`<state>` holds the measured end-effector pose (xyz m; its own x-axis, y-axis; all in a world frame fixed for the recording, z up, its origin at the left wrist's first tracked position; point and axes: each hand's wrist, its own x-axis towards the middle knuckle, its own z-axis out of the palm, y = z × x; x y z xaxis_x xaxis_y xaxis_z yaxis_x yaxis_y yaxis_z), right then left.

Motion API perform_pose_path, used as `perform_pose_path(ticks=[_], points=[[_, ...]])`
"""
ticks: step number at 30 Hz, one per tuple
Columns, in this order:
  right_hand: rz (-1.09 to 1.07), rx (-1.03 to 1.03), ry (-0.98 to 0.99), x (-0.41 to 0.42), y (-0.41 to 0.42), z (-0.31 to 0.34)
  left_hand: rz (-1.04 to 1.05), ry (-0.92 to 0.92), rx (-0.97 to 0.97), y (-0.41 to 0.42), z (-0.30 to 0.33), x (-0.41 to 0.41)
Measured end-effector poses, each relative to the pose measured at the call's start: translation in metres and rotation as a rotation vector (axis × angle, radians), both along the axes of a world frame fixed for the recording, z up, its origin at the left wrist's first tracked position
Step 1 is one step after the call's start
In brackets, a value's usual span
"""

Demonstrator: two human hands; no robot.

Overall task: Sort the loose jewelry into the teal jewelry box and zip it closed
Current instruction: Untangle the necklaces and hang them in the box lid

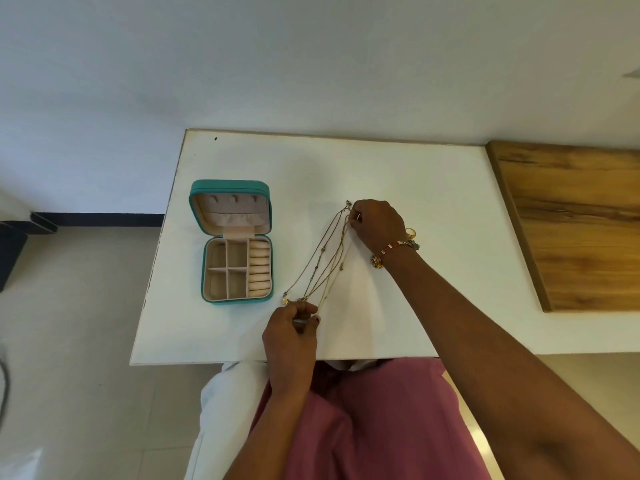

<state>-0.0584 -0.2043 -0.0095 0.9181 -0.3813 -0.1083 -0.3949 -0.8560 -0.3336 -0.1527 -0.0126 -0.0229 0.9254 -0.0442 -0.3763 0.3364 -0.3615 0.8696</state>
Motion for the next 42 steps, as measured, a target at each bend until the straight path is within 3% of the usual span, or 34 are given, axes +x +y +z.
perform_pose_path(ticks=[13,21,28,31,36,42], points=[[-0.014,-0.053,-0.017,-0.008,0.006,0.008,-0.002,-0.03,0.03,0.009,0.002,-0.001],[-0.063,0.211,-0.257,-0.055,0.056,0.03,0.122,-0.1,-0.023,0.03,0.018,0.004],[0.015,0.361,-0.187,-0.083,0.115,0.018,0.391,-0.187,0.023,0.072,0.02,0.017],[0.104,0.322,-0.156,-0.082,0.137,0.016,0.468,-0.169,0.034,0.077,0.022,0.019],[0.278,0.207,-0.07,-0.081,0.16,0.008,0.416,-0.105,0.026,0.075,0.014,0.024],[0.305,0.045,-0.107,-0.083,0.159,-0.007,0.35,-0.063,0.032,0.068,0.014,0.022]])
